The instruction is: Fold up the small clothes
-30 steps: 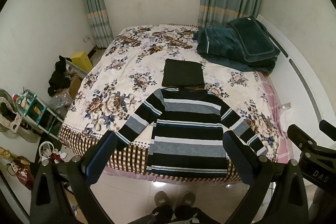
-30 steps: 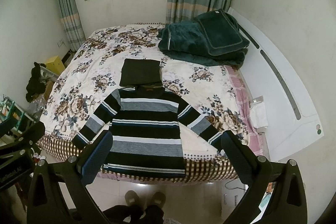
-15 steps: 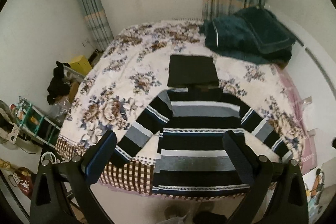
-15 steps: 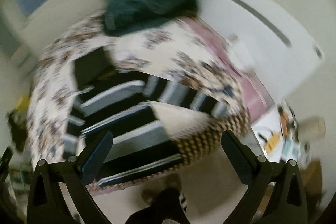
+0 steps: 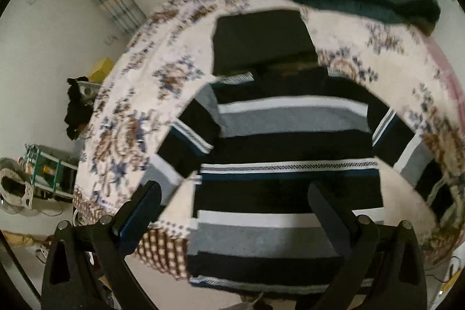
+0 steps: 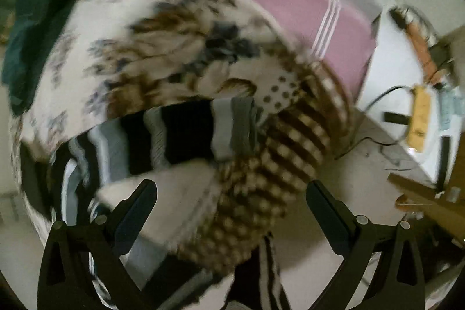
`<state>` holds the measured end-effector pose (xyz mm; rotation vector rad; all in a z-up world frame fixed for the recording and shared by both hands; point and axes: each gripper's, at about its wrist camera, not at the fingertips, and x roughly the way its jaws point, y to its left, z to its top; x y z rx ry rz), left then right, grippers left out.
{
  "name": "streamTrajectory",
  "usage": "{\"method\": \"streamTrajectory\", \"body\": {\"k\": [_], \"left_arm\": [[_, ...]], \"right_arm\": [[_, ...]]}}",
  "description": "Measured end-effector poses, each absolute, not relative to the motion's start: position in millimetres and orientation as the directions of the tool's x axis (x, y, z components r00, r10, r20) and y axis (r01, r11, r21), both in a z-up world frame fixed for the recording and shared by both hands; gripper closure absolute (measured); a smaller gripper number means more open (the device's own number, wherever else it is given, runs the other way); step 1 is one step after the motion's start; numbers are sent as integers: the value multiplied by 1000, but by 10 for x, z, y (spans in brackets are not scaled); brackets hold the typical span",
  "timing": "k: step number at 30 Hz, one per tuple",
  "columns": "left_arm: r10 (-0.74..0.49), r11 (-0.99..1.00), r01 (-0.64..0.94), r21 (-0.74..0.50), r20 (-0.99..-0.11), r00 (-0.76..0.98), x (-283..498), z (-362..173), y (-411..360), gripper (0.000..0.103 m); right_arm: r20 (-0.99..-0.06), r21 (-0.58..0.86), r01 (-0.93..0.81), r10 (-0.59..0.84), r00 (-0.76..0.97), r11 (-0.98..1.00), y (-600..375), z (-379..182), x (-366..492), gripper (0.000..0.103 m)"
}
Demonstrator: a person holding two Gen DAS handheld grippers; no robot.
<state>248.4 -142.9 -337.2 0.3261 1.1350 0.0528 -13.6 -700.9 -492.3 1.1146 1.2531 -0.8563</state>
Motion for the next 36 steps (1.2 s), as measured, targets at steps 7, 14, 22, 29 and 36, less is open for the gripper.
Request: {"method": "streamTrajectory", "body": {"k": [7, 14, 22, 29, 36], "left_arm": [[240, 955, 94, 281, -919, 313, 2825, -4368, -1572, 0], [229, 965, 74, 253, -942, 245, 2949, -4947, -1541, 0], [116, 988, 67, 140, -953, 280, 3025, -4843, -1585, 0], [57, 998, 18, 66, -946, 318, 3139, -4729, -1492, 0], [92, 996, -38, 84, -939, 330, 3116, -4778, -1022, 0]], "right_arm": [[-987, 112, 959, 138, 78, 261, -7204, -6106, 40, 6], [-974, 221, 915, 123, 190, 337, -7018, -6040, 355, 97], [-946, 278, 884, -54, 321, 376, -7604, -4973, 583, 98], [-933, 271, 846, -92, 349, 460, -7835, -4414, 1225, 98], [-880, 417, 709, 58, 472, 568, -6641, -4087, 2294, 97]]}}
